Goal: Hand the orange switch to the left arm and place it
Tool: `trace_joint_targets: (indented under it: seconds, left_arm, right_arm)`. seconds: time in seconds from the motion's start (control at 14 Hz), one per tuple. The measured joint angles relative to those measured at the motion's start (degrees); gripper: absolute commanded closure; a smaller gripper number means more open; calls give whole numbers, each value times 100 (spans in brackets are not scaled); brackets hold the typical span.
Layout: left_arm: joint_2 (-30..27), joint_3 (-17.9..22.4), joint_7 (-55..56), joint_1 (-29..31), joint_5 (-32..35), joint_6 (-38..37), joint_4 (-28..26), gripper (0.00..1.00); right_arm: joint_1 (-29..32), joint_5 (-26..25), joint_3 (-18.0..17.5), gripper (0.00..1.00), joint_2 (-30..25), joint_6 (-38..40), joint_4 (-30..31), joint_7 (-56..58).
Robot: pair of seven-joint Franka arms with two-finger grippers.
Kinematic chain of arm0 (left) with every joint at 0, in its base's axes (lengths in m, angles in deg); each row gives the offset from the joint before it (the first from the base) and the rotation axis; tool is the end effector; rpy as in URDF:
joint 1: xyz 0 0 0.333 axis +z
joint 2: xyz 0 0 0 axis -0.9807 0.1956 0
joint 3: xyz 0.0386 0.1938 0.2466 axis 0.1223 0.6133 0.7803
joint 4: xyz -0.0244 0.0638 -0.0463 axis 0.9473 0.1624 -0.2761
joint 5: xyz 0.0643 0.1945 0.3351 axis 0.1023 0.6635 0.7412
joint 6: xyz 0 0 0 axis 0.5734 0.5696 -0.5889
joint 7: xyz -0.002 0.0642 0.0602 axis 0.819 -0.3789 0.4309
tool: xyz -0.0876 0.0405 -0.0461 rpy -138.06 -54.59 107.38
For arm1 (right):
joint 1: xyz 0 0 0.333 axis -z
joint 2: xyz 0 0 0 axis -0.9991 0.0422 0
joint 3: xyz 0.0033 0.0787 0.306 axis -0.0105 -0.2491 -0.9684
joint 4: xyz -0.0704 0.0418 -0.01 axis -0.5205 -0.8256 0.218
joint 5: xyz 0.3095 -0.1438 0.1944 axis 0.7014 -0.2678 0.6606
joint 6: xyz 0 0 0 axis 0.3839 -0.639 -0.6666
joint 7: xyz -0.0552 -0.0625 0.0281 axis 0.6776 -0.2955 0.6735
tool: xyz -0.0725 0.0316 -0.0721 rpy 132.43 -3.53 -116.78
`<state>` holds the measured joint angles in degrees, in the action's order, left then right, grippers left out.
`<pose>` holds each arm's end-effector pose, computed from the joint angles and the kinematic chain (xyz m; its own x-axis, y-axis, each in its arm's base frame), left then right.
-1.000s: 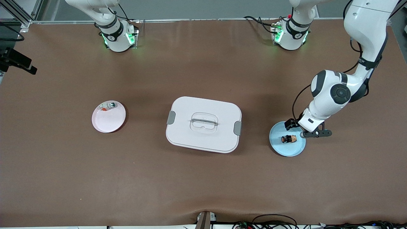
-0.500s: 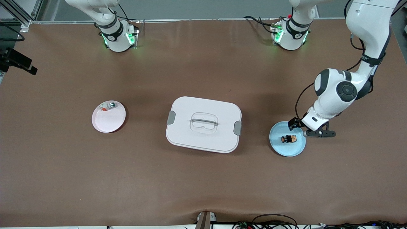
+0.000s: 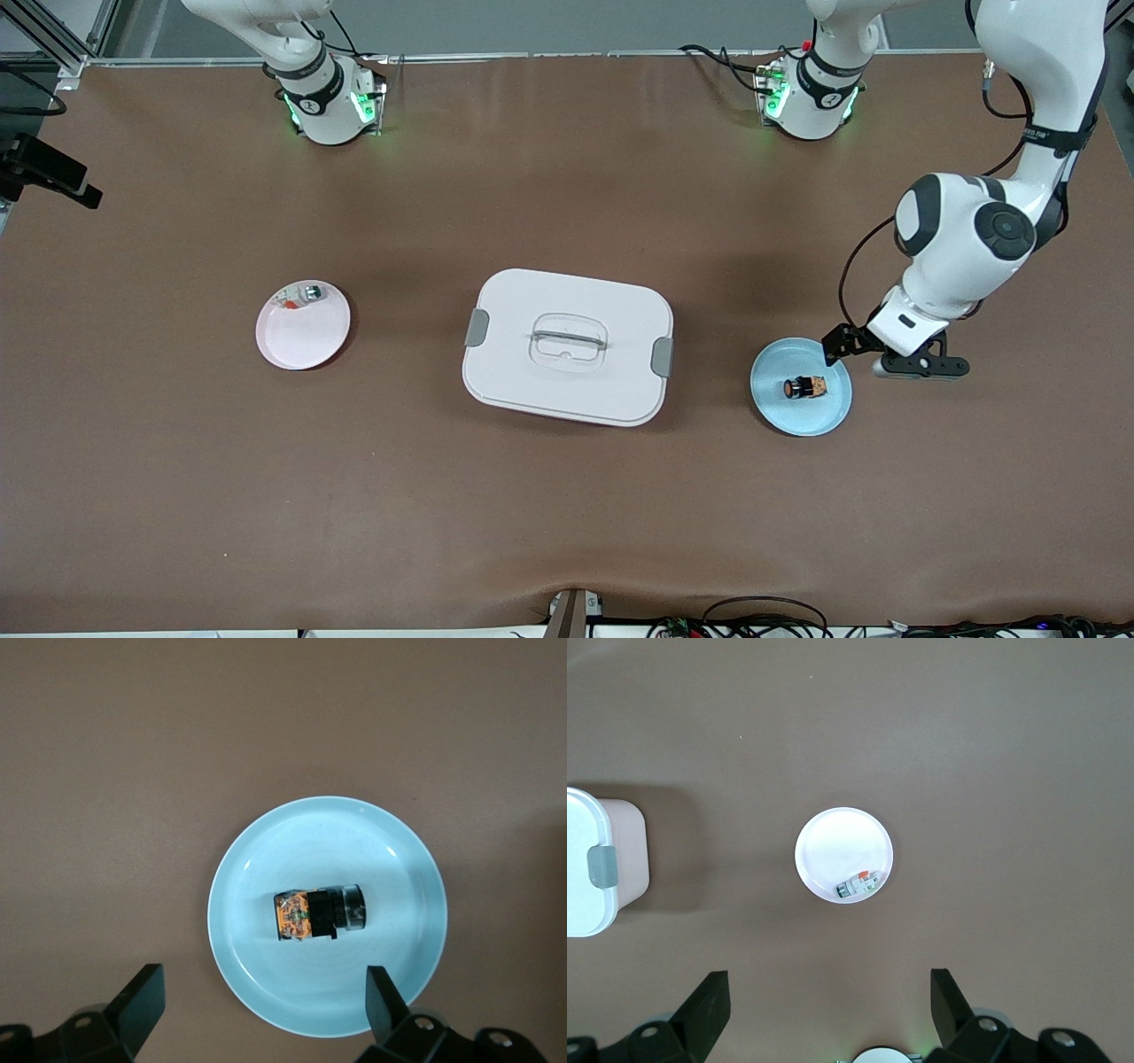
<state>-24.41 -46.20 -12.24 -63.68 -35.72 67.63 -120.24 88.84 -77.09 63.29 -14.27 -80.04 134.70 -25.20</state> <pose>0.5794 -0.0471 0.3062 0.9807 -0.0243 0.1939 -0.0404 -0.9960 0.0796 0.5306 -0.0279 0.6838 0.9905 -0.1292 -0.0468 -0.1310 -0.9907 -0.0376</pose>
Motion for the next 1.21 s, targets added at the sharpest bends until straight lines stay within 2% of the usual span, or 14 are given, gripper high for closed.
trace_joint_targets:
  seconds: [0.21,0.57,0.93,1.21]
  left_arm:
    - [-273,11,-41,0,-160,-435,53,0]
    - [-655,17,-40,0,-199,-1543,479,0]
    - [-915,67,-40,30,-207,-3009,1453,0]
    - [-1077,74,-41,167,-207,-3275,1687,0]
  right_arm:
    - [0,0,2,0,0,-15,-1,0]
    - [0,0,1,0,5,-125,-1,0]
    - [0,0,1,0,12,-128,-1,0]
    - [0,0,7,0,18,-129,0,0]
